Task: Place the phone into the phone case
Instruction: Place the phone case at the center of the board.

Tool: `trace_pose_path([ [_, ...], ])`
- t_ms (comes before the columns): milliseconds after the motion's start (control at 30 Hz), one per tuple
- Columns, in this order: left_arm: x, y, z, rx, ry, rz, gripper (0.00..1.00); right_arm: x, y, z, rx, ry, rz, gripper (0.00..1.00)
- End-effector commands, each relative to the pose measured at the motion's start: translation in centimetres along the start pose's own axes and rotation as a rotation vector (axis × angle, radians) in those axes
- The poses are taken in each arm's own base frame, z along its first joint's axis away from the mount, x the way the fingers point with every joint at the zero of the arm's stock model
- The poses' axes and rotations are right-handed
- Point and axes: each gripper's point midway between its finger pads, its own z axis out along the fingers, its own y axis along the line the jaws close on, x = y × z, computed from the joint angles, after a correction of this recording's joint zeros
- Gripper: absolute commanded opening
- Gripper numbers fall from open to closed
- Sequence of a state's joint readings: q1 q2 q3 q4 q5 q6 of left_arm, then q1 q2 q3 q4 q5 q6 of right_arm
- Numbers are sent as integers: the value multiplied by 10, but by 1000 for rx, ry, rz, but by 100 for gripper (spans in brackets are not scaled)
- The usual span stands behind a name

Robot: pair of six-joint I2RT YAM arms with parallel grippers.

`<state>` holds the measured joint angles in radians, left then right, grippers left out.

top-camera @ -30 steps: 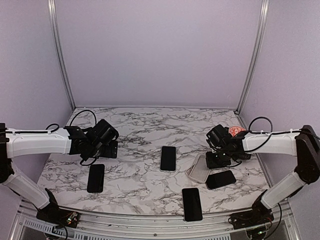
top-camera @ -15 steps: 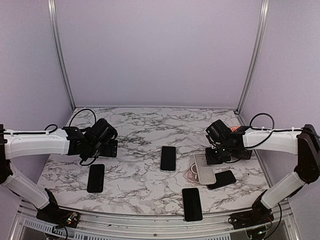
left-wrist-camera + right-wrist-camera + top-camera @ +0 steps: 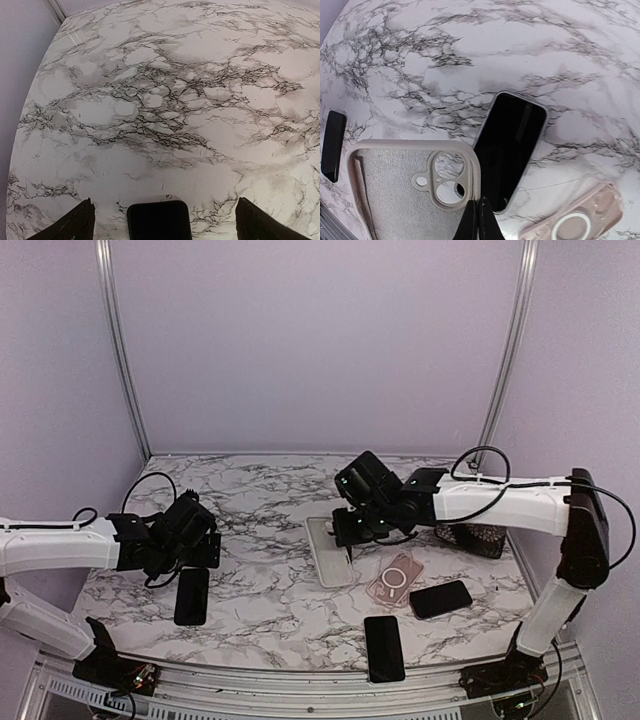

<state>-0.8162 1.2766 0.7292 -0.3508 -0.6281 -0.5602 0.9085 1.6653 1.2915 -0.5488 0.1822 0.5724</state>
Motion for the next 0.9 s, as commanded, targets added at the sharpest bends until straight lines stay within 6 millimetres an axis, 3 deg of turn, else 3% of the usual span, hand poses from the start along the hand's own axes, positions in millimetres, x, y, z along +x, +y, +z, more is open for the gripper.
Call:
trace_pose_path([
  [0,6,1,-1,31,-9,-31,99,28,52,41,-33,94,-21,0],
  [200,20,0,2,56,19,-55,99,63,57,71,30,169,-17,0],
  [333,21,-1,4,59,21,-44,99,70,54,74,50,173,15,0],
  [533,19,-2,4,55,14,-32,99,85,72,79,24,204,8,0],
  [867,21,-1,5,51,17,-31,99,85,82,87,16,208,-27,0],
])
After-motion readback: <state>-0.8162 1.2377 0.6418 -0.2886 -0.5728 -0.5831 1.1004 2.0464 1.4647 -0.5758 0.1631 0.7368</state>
